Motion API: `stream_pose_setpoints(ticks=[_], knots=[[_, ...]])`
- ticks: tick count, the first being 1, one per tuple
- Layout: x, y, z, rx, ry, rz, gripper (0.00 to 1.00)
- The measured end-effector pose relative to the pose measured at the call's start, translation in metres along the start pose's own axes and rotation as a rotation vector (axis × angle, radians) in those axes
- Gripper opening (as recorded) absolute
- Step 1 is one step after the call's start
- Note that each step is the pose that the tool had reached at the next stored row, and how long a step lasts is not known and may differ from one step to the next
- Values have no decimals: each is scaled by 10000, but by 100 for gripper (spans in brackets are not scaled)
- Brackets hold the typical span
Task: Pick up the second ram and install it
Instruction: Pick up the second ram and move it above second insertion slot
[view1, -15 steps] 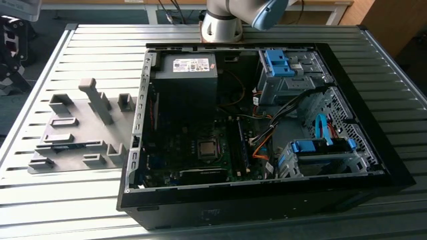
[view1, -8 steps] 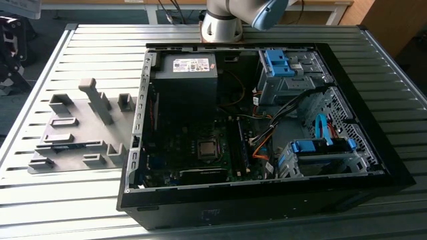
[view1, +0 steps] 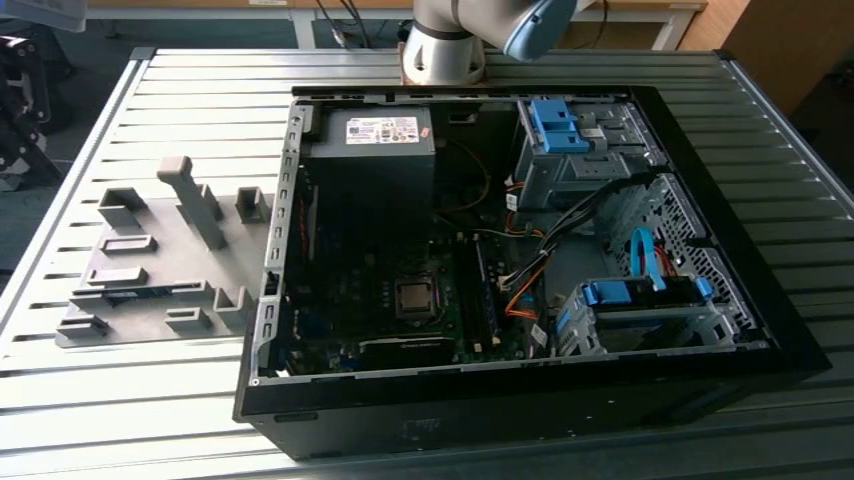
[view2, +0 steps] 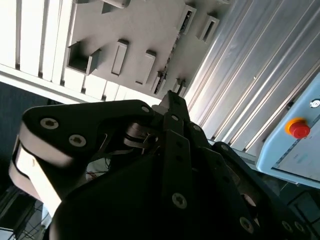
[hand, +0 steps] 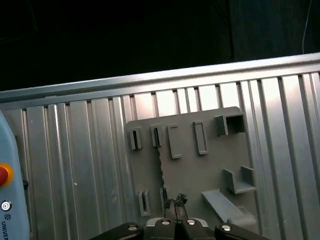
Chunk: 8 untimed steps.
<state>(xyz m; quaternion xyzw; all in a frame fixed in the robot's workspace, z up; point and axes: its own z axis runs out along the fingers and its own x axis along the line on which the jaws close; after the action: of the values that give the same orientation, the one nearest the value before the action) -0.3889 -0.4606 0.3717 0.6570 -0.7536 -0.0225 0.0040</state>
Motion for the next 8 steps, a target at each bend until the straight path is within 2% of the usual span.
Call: stream_pose_setpoints(ticks=[4, 8], knots=[[1, 5, 6, -13, 22, -547, 11], [4, 9, 8, -11, 21, -600, 11]])
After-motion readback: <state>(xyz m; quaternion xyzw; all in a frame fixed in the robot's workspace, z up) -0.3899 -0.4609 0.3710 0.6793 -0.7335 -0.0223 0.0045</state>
